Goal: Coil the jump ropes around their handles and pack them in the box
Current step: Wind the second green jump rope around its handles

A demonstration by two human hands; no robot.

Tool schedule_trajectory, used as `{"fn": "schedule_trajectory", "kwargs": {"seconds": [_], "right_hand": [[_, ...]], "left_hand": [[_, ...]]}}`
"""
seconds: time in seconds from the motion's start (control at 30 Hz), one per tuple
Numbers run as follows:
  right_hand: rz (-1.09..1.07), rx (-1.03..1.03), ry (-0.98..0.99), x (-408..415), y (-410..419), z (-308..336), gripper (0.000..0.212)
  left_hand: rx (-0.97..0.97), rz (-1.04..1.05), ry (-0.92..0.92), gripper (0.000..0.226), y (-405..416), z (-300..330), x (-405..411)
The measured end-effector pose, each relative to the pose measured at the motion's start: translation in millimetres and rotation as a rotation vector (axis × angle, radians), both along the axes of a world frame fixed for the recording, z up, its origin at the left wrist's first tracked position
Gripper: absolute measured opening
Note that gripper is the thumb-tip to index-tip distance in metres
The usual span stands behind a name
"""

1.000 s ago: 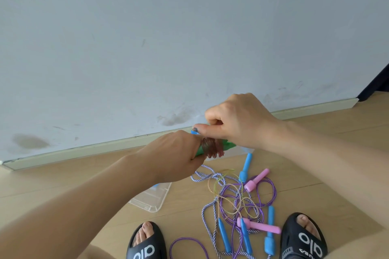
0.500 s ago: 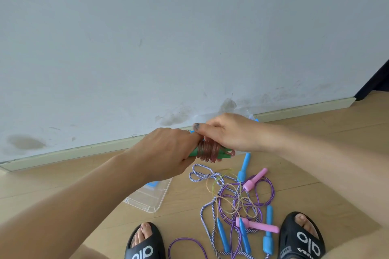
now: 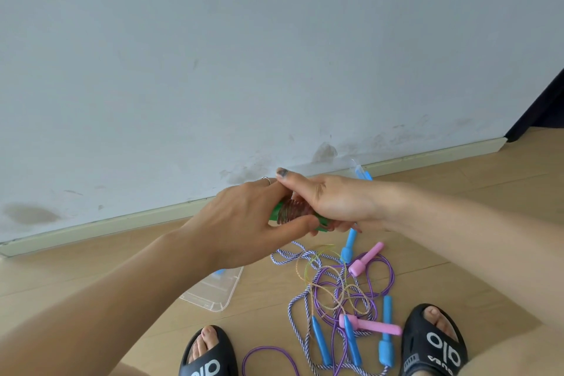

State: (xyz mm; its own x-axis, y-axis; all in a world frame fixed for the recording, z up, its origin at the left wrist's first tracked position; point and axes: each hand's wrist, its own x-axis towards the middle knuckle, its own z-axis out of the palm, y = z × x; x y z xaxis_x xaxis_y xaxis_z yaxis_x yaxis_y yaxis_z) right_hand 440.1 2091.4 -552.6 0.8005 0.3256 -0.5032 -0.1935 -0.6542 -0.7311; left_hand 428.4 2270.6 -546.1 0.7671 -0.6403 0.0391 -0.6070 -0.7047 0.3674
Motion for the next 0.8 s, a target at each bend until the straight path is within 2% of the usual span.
{"fn": "schedule_trajectory", "kwargs": {"seconds": [0.17,0.3,0.43,0.57,0.73,0.8], "right_hand": [[0.070,0.106,0.066,-3,-11,11,0.082],[0.007,0.011,-0.207,-6,-12,10,0.076],[-0.131,0.208,-0.272,-8,-15,10,0.047],[-0.261,0.292,-0.381,-17,-12,10,0.032],[-0.352,0.308,-0.542,-26,-5,7,0.022],[-0.367,0.355,-0.533,-28,-4,9,0.018]], "left_hand": [[-0.071,-0.038,0.080,0.021,2,4,5],[-0.191,-0.044,0.239,0.033,5,4,8],[-0.355,-0.093,0.383,0.046,5,8,9],[-0.481,-0.008,0.488,0.031,0,9,7],[-0.456,0.167,0.568,0.065,7,-17,26],[-0.484,0.213,0.602,0.068,8,-24,31]]}}
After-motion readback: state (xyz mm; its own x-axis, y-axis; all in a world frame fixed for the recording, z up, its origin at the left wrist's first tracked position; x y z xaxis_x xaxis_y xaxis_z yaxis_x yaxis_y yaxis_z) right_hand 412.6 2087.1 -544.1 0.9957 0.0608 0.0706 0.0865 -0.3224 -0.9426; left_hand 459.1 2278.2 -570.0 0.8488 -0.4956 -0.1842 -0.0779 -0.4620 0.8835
